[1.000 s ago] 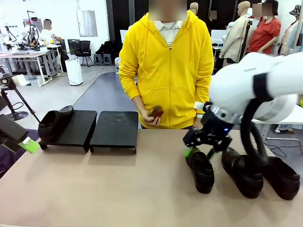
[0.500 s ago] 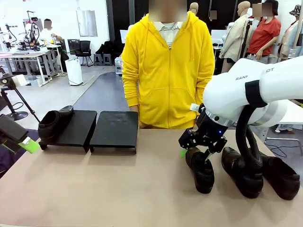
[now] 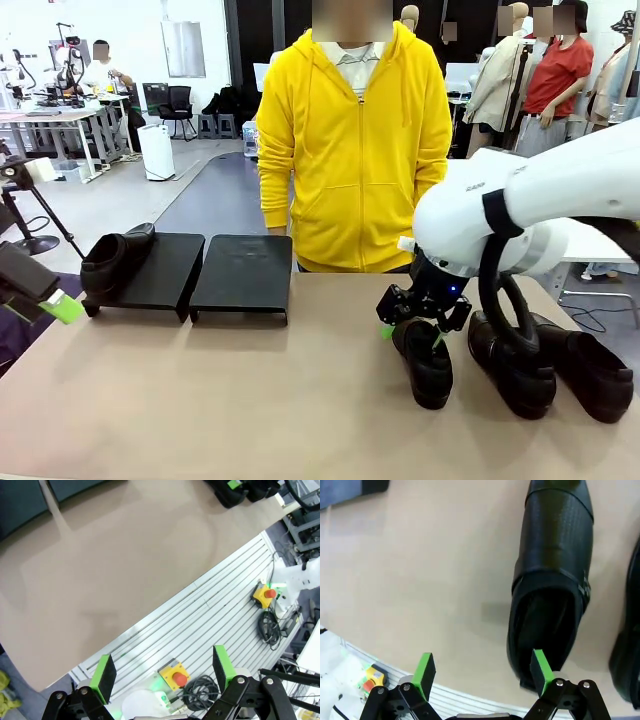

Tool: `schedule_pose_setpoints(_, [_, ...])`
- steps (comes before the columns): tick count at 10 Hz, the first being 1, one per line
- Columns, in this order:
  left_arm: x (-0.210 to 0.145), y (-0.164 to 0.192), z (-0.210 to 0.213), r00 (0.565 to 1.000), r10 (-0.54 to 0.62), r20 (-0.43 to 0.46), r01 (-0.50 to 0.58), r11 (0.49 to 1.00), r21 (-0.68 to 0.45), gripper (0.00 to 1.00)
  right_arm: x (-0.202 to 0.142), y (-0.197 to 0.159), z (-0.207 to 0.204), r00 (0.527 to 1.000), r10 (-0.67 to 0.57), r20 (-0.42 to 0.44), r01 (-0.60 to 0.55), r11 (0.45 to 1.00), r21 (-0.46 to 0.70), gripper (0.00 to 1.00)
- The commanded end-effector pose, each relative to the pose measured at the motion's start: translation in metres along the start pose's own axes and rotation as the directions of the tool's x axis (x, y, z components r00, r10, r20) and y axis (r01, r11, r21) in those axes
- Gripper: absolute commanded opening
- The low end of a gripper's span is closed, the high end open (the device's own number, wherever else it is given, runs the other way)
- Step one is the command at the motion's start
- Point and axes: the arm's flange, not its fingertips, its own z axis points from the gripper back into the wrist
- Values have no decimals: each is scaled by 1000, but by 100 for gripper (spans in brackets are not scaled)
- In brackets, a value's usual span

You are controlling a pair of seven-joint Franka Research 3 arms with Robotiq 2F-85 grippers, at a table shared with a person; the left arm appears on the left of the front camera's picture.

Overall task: Organize the shoes by placing them on the stand.
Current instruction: Pick up one Shoe and place it in the middle of the table.

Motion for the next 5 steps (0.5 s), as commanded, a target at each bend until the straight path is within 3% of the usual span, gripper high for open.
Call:
schedule_pose_setpoints(1, [-1,2,0,1000,-6,4,6,1000,8,100,23,4,-10,999,-32,39,33,999,-9,100])
schedule_pose_setpoints(5, [-1,2,0,1000,-6,4,6,1000,8,100,43,2,-36,995,-95,13,95,992,-87,100])
